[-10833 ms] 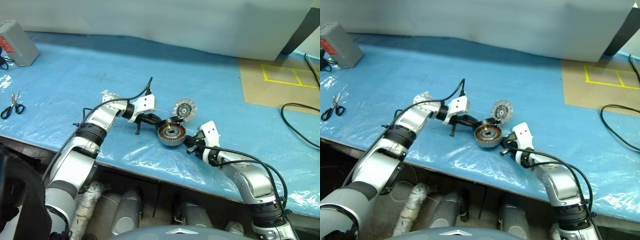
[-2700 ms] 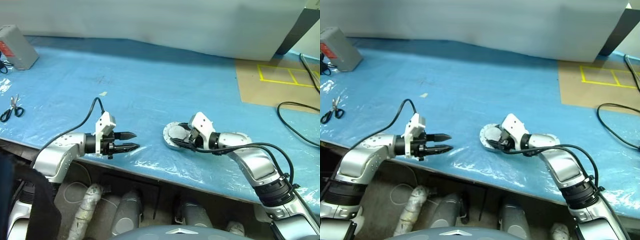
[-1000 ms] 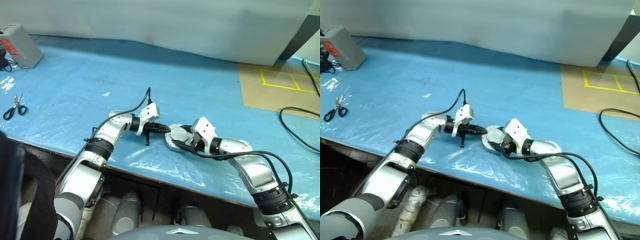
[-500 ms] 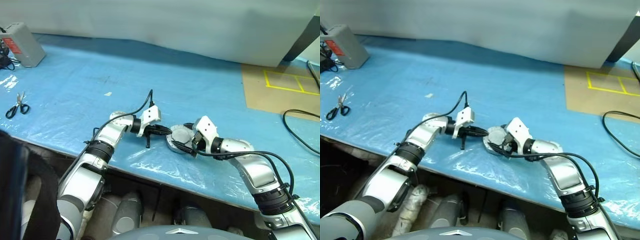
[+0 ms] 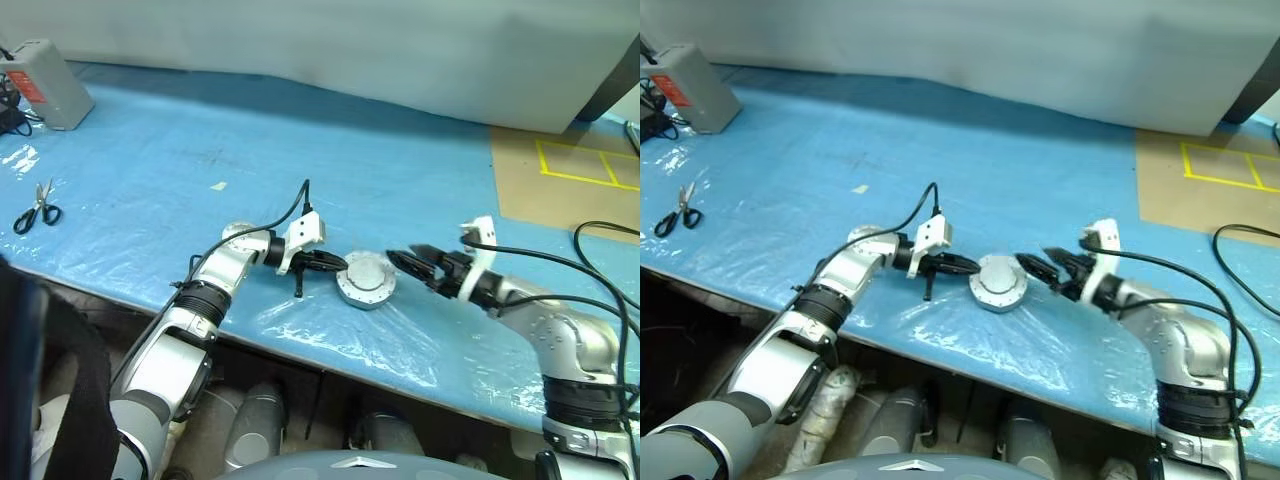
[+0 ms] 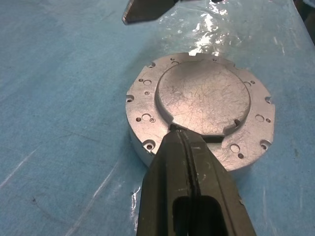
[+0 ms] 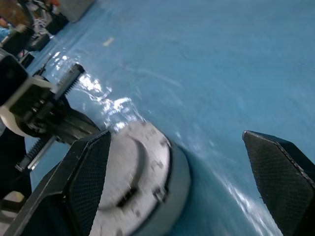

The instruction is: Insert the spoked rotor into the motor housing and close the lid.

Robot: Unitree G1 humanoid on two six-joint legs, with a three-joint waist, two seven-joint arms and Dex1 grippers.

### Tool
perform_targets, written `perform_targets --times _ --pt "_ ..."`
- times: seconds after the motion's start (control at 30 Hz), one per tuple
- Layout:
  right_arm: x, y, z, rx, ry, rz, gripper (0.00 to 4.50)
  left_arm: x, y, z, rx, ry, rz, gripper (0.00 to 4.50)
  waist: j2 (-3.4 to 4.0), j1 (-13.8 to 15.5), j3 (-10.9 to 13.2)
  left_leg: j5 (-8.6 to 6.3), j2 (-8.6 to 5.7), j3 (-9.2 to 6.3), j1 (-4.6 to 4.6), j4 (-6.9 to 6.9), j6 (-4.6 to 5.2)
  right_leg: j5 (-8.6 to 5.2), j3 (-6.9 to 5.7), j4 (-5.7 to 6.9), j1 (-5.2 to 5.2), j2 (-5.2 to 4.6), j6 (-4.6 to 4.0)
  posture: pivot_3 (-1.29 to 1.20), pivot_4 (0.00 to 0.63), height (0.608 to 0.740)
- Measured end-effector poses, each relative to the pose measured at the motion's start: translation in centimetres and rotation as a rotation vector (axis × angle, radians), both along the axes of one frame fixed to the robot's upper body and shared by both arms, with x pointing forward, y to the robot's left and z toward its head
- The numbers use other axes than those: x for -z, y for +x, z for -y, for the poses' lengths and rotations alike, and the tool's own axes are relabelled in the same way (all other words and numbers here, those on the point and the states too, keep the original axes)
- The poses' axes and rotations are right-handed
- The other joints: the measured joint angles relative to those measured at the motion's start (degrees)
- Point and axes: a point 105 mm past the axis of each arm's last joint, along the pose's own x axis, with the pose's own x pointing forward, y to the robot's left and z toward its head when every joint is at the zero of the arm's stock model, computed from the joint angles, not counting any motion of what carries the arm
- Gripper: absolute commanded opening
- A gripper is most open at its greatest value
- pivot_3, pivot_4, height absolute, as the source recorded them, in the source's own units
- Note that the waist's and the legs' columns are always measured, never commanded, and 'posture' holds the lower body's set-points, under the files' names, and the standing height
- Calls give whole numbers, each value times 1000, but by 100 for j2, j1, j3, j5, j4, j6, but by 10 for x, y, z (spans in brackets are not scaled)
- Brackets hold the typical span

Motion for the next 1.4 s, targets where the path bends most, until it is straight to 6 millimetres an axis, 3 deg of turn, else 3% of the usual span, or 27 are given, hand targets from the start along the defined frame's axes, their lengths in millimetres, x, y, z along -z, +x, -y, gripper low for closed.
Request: perform_targets --times 0.07,0.13,0.43,0.53,0.63,0.77,1.23,1.4 --pt "14 -13 -1 -17 39 -95 4477 0 0 -1 -1 2 3 0 14 -17 -4 0 0 0 -1 -3 1 0 -1 -2 -1 0 1 0 150 740" --pt "13 -17 -6 -35 75 -120 4477 0 0 -1 -3 5 5 0 23 -23 -11 0 0 0 8 -2 1 0 -1 -4 6 0 1 0 150 740" --pt "18 -19 -42 -78 210 -165 4477 1 1 1 -6 0 8 0 26 -3 -13 2 0 0 13 -7 -7 -1 -4 -6 11 -1 3 0 150 740" --pt "20 -17 -45 -64 221 -171 3811 1 2 1 -7 2 9 0 25 -19 -13 4 0 0 15 -8 -11 -1 -4 -6 11 -1 3 0 150 740" --pt "22 -15 -45 -32 233 -176 2791 1 3 -1 -10 4 10 0 25 -22 -13 6 0 0 14 -13 -15 -2 -4 -6 7 -1 3 0 150 740" --pt "13 -10 -48 -3 319 -138 1879 3 6 -11 -35 30 10 0 31 -23 -17 7 0 0 20 -20 -19 -2 -3 -6 8 -1 5 0 150 740" --pt "12 -7 -53 19 340 -130 1810 2 7 -15 -67 -1 -54 0 30 -33 -16 20 0 0 31 -38 -41 -24 -1 -6 5 -1 43 0 150 740" --pt "5 6 -57 69 436 -125 1809 -3 6 -21 -110 -30 -116 0 32 -66 -14 42 0 1 -41 -48 -71 2 -2 10 -78 0 -4 0 150 740"
